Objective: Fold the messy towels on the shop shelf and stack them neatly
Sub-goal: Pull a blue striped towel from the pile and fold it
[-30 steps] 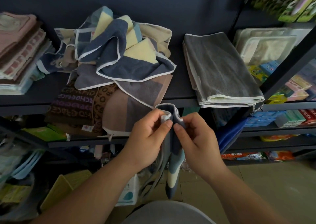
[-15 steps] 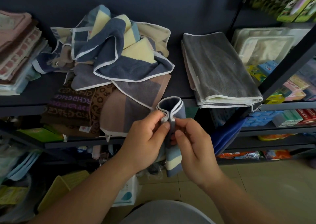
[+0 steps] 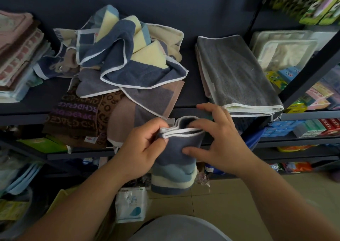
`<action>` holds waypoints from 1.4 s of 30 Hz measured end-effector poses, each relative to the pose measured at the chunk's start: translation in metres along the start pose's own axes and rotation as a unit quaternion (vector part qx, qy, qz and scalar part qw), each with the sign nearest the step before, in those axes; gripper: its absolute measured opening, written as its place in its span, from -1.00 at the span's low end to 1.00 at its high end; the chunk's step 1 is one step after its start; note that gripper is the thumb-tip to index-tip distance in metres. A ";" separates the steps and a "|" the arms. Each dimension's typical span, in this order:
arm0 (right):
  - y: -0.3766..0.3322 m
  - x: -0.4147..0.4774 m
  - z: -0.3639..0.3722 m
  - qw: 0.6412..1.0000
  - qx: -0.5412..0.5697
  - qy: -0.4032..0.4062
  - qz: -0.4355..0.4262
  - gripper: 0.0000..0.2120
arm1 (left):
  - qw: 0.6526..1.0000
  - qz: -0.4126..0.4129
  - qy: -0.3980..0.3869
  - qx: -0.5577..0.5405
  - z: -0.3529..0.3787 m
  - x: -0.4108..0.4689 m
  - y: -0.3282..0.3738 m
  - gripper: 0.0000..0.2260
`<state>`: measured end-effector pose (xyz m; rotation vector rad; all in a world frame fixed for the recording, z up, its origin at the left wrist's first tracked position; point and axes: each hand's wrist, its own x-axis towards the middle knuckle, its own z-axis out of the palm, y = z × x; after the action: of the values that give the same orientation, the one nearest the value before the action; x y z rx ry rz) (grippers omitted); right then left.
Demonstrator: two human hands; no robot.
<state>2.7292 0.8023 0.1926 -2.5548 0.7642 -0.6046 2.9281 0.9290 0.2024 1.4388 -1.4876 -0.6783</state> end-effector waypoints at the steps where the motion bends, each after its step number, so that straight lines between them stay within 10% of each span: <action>1: 0.006 0.001 -0.002 0.999 -0.001 -0.034 -0.008 -0.53 | 1.000 0.007 0.005 -0.005 -0.004 0.001 0.002 -0.93; 9: 0.009 0.000 -0.033 0.989 0.151 0.001 -0.010 -0.65 | 0.995 -0.020 0.100 0.012 -0.025 0.005 -0.017 -0.81; 19: -0.026 0.019 -0.029 0.968 0.209 0.132 0.039 -0.65 | 0.938 -0.163 0.164 -0.259 0.001 0.023 -0.008 -0.90; 24: -0.021 0.020 -0.029 0.974 0.202 0.094 0.041 -0.68 | 0.992 -0.098 0.067 0.039 -0.028 0.031 -0.004 -0.61; 28: -0.022 0.021 -0.018 0.976 0.213 0.050 0.016 -0.66 | 0.936 -0.094 -0.138 0.310 -0.036 0.053 0.016 -0.42; 32: -0.021 0.020 -0.008 0.963 0.259 0.066 0.043 -0.75 | 0.951 -0.049 -0.170 0.254 -0.007 0.063 0.027 -0.81; 37: -0.004 0.003 -0.005 0.920 0.368 0.080 0.112 -0.47 | 0.964 0.016 -0.109 0.241 -0.003 0.066 0.033 -0.78; 42: 0.013 -0.012 0.019 0.922 0.341 0.036 0.180 -0.76 | 0.972 0.071 -0.051 0.220 -0.014 0.078 0.047 -0.77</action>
<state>2.7245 0.8039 0.1677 -1.7158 0.8370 -0.6915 2.9282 0.8639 0.2685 1.6209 -1.8862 -0.3492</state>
